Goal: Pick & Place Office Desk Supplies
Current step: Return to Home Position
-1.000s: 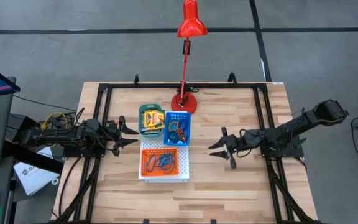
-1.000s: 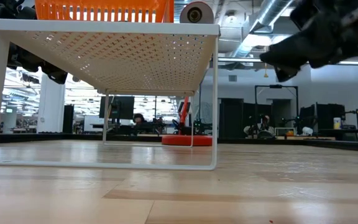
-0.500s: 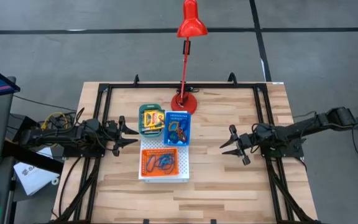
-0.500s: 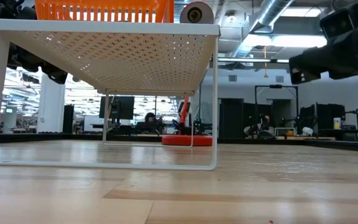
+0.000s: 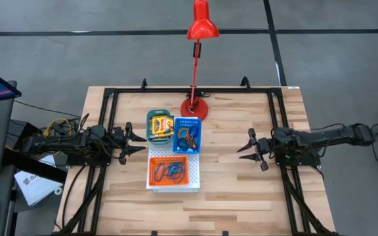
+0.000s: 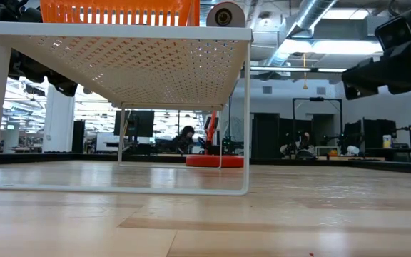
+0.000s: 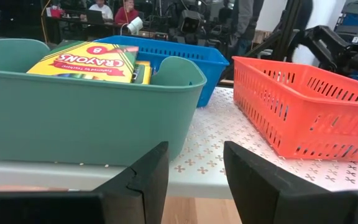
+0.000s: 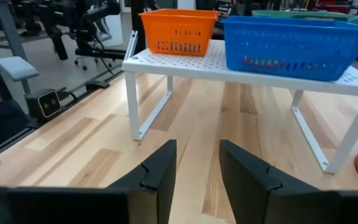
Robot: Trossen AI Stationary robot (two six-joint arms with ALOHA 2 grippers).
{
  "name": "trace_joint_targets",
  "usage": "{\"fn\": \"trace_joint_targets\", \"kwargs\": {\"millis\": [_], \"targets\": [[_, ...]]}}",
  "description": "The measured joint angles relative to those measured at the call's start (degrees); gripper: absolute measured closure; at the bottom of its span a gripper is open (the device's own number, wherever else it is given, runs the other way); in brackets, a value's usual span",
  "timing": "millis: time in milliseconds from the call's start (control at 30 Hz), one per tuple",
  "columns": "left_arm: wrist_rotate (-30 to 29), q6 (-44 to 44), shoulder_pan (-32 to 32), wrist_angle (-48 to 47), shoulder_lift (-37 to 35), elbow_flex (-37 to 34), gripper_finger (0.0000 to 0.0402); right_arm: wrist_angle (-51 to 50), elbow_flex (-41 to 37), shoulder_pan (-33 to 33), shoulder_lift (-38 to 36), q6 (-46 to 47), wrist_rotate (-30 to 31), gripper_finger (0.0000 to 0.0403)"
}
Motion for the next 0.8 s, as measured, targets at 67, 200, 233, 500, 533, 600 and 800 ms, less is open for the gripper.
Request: {"fn": "trace_joint_targets", "kwargs": {"millis": [67,200,233,500,533,600,800], "targets": [[0.0,0.0,0.0,0.0,0.0,0.0,0.0253,-2.2,0.0,-0.5,-2.2,0.4,0.0,0.0285],[0.0,0.0,0.0,0.0,0.0,0.0,0.0253,-6.6,0.0,-1.6,-7.4,0.5,0.1,0.0285],[0.0,0.0,0.0,0.0,0.0,0.0,0.0253,-7.7,0.0,-1.9,-8.7,0.5,0.1,0.0285],[0.0,0.0,0.0,0.0,0.0,0.0,0.0253,-11.7,0.0,-3.5,-15.3,2.0,0.7,0.0285],[0.0,0.0,0.0,0.0,0.0,0.0,0.0253,-11.7,0.0,-3.7,-15.5,2.9,0.7,0.0285],[0.0,0.0,0.0,0.0,0.0,0.0,0.0253,-11.7,0.0,-4.2,-15.6,5.8,0.7,0.0285],[0.0,0.0,0.0,0.0,0.0,0.0,0.0253,-11.5,-0.1,-5.9,-19.6,8.0,0.7,0.0284]]}}
